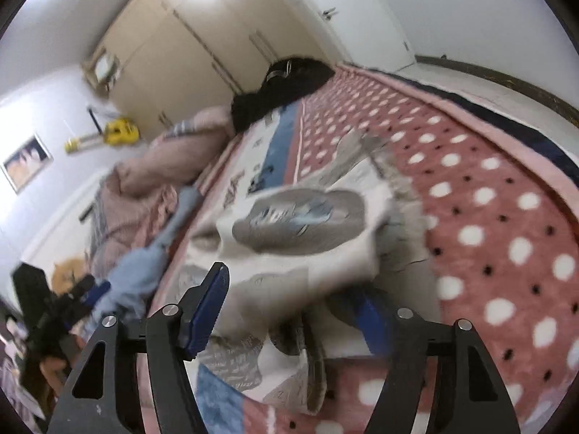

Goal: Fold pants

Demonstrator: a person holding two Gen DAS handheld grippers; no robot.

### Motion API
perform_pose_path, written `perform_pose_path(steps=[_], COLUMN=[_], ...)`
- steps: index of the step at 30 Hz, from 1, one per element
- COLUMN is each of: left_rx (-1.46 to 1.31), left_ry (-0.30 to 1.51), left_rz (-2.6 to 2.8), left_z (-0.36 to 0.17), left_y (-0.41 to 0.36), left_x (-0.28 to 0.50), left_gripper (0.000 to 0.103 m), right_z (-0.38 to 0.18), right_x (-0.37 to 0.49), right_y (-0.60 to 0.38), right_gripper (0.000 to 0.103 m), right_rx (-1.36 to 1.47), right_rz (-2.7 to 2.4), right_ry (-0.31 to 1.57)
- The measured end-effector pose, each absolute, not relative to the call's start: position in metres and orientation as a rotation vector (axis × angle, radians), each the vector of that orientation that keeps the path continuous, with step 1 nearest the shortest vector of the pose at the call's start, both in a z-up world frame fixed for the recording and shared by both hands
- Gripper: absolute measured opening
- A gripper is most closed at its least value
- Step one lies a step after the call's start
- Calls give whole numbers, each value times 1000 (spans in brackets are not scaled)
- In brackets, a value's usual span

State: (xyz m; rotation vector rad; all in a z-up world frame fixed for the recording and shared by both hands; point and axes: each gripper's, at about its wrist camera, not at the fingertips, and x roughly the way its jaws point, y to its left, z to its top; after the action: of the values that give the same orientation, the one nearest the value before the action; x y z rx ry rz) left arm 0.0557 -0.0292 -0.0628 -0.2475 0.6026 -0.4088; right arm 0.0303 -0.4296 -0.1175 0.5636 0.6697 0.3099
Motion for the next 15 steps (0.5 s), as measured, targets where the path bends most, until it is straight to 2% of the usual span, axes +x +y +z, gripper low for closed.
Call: perform_pose_path(steps=[3,4,5,6,7,11,15], left_rx=[-238,-236,-229,-226,-224,-246,-271], left_ry=[612,609,609,612,626,731,856], left_rz=[-470,-503,-538,-568,-604,-807,-859], left_z=[-57,-53,-48,-43,-37,-15,-19], left_y=[-37,-42,-49,-55,-62,-101,-135], left_x=[64,67,71,75,82,117,153], left_gripper=[88,88,88,88,89,90,90], right_z=[-123,-123,-122,-120,-118,-90,-89], right_x=[35,40,46,52,58,55,59], right_y=[-442,-440,-436,-430,-423,-373,-328], right_gripper=[67,63,41,5,2,3,2], right_rx=[648,634,602,566,538,412,370], right_rz=[307,288,258,223,204,310,459], right_ry=[671,678,680,694,701,544,531])
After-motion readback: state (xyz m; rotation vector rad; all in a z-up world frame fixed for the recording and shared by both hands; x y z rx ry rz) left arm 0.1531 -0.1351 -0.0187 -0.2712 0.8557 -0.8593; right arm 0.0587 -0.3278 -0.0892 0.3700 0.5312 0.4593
